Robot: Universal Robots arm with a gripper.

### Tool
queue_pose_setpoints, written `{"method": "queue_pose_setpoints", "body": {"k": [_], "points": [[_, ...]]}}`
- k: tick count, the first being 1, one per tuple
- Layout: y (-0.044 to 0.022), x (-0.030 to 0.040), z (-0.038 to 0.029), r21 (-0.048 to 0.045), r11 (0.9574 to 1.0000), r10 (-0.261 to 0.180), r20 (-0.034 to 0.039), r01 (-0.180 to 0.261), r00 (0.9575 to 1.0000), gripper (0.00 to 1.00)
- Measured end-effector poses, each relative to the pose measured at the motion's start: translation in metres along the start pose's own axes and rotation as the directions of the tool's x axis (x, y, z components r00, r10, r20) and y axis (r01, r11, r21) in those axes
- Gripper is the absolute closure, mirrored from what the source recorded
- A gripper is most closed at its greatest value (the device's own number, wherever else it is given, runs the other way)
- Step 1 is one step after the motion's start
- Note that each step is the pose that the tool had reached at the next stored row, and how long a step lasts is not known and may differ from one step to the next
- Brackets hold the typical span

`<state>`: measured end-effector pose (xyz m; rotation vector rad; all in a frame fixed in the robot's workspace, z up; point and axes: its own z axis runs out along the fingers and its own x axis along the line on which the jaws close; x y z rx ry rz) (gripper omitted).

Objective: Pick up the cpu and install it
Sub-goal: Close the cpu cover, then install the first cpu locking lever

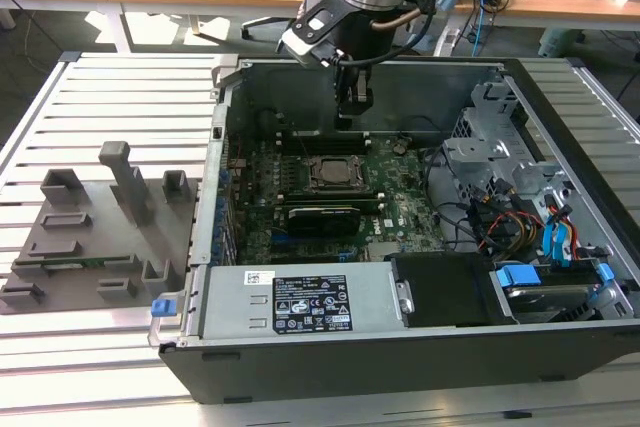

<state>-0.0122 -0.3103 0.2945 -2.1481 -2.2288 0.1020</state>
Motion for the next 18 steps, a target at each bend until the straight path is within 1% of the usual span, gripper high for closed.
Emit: {"method": "queue_pose_setpoints", "body": {"k": [15, 16, 18], "points": [[0.0000, 0.0000, 0.0000, -0.0001, 1.0000, -0.001, -0.0011, 0.001, 1.0000, 0.89], [0.0000, 0.0000, 0.0000, -0.0001, 1.0000, -0.004, -0.0008, 0.004, 1.0000, 0.89], [0.0000, 0.0000, -0.0001, -0.0003, 0.9997, -0.026, 0.0010, 0.026, 0.9997, 0.89]]}}
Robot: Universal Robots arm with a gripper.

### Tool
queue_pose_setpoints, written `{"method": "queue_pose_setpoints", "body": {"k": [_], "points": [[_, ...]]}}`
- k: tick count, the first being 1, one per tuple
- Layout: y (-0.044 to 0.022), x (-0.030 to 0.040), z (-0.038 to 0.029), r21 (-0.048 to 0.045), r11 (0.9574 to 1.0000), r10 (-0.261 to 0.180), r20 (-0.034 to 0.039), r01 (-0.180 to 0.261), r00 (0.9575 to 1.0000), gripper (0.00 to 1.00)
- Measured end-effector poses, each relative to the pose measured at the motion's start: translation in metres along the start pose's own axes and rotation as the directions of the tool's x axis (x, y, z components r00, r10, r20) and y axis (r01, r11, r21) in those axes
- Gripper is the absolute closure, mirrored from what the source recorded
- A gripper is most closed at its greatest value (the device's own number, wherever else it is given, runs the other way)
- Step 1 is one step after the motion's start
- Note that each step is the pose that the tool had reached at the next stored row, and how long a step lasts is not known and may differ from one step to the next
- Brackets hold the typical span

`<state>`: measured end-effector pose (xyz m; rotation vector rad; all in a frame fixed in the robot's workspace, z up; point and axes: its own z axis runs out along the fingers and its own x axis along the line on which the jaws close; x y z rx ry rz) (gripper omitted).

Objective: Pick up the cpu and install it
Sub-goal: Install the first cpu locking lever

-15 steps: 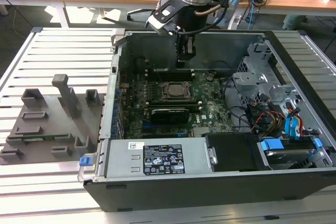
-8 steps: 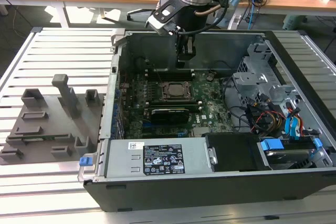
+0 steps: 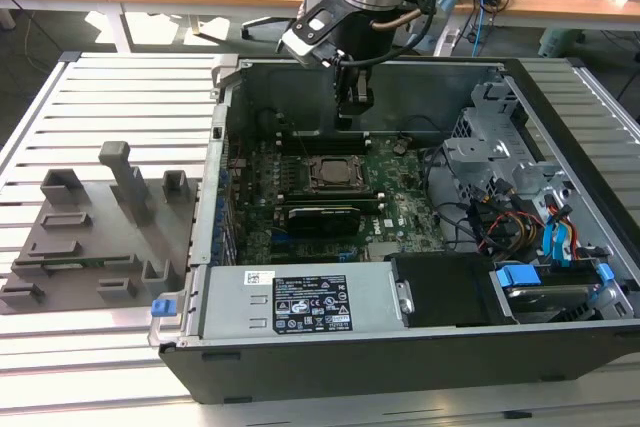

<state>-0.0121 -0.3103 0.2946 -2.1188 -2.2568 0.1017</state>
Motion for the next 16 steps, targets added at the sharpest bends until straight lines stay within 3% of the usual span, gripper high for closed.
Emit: {"method": "queue_pose_setpoints", "body": {"k": [3, 6, 10, 12, 16], "points": [[0.0000, 0.0000, 0.0000, -0.0006, 0.9981, -0.061, 0.0048, 0.061, 0.9981, 0.89], [0.0000, 0.0000, 0.0000, -0.0010, 0.9912, -0.132, 0.0105, 0.132, 0.9911, 0.89], [0.0000, 0.0000, 0.0000, -0.0009, 0.9753, -0.221, 0.0176, 0.221, 0.9751, 0.89], [0.0000, 0.0000, 0.0000, -0.0008, 0.9723, -0.234, 0.0186, 0.234, 0.9722, 0.89], [0.0002, 0.0000, 0.0001, -0.0005, 0.9605, -0.278, 0.0222, 0.278, 0.9603, 0.89]]}}
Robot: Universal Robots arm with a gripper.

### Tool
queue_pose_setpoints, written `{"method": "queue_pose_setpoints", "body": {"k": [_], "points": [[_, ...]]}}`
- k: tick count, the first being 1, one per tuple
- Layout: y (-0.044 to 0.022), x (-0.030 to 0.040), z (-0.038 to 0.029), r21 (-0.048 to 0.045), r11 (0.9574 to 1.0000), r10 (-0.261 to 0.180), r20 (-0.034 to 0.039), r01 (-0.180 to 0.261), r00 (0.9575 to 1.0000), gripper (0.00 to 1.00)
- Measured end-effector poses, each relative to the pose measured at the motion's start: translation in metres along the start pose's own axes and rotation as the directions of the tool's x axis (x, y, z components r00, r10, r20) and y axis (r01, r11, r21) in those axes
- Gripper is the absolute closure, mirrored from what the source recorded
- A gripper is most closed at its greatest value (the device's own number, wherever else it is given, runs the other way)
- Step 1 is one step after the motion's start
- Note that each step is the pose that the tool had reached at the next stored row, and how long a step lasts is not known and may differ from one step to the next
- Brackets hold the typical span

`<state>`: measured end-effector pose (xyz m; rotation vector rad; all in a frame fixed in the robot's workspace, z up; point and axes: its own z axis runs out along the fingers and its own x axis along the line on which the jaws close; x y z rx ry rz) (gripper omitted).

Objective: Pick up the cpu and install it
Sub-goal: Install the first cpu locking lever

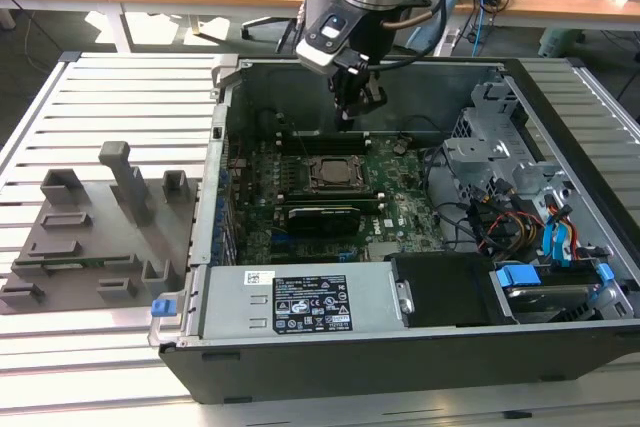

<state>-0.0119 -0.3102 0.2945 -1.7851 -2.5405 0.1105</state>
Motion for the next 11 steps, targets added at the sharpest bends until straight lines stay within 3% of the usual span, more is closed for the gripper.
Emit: {"method": "queue_pose_setpoints", "body": {"k": [6, 11], "points": [[0.0001, 0.0000, 0.0000, -0.0005, 0.9983, -0.058, 0.0046, 0.058, 0.9983, 0.89], [0.0001, -0.0001, 0.0000, -0.0009, 0.9934, -0.115, 0.0091, 0.115, 0.9933, 0.89]]}}
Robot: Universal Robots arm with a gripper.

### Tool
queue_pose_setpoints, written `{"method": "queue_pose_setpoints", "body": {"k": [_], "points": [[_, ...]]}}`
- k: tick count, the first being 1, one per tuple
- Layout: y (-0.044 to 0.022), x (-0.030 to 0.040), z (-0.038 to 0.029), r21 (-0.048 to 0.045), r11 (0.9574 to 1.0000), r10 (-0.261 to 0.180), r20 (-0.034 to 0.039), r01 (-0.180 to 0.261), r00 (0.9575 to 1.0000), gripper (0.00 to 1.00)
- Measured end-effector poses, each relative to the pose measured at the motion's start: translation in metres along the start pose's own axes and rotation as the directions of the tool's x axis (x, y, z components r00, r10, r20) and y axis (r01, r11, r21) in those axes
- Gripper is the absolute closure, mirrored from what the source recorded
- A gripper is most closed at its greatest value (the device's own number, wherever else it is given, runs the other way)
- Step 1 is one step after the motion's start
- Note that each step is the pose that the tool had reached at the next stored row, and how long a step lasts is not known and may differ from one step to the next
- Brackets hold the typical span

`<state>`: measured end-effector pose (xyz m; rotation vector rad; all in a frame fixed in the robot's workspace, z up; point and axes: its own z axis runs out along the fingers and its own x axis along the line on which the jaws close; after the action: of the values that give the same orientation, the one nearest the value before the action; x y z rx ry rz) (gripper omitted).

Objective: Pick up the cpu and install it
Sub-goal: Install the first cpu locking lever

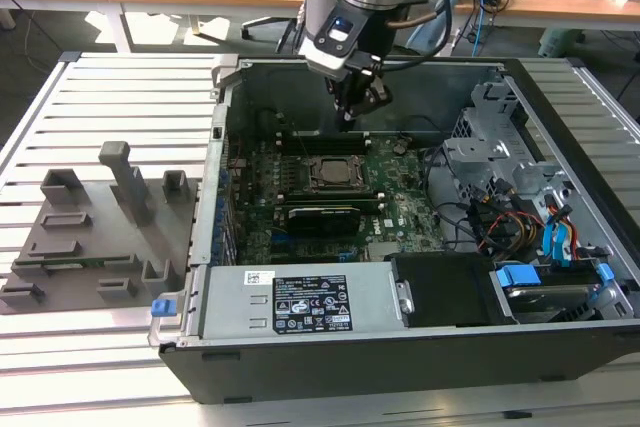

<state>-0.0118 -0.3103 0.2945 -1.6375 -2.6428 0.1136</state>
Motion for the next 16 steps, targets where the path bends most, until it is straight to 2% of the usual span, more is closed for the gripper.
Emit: {"method": "queue_pose_setpoints", "body": {"k": [5, 8, 10, 12, 16], "points": [[0.0008, -0.0004, -0.0001, -0.0005, 0.9988, -0.049, 0.0039, 0.049, 0.9988, 0.89], [0.0018, -0.0009, -0.0001, -0.0008, 0.9962, -0.087, 0.0069, 0.087, 0.9962, 0.89], [0.0044, -0.0022, -0.0003, -0.0010, 0.9888, -0.149, 0.0119, 0.149, 0.9887, 0.89], [0.0046, -0.0023, -0.0003, -0.0010, 0.9873, -0.159, 0.0127, 0.159, 0.9872, 0.89], [0.0050, -0.0025, -0.0004, -0.0009, 0.9815, -0.192, 0.0153, 0.192, 0.9813, 0.89]]}}
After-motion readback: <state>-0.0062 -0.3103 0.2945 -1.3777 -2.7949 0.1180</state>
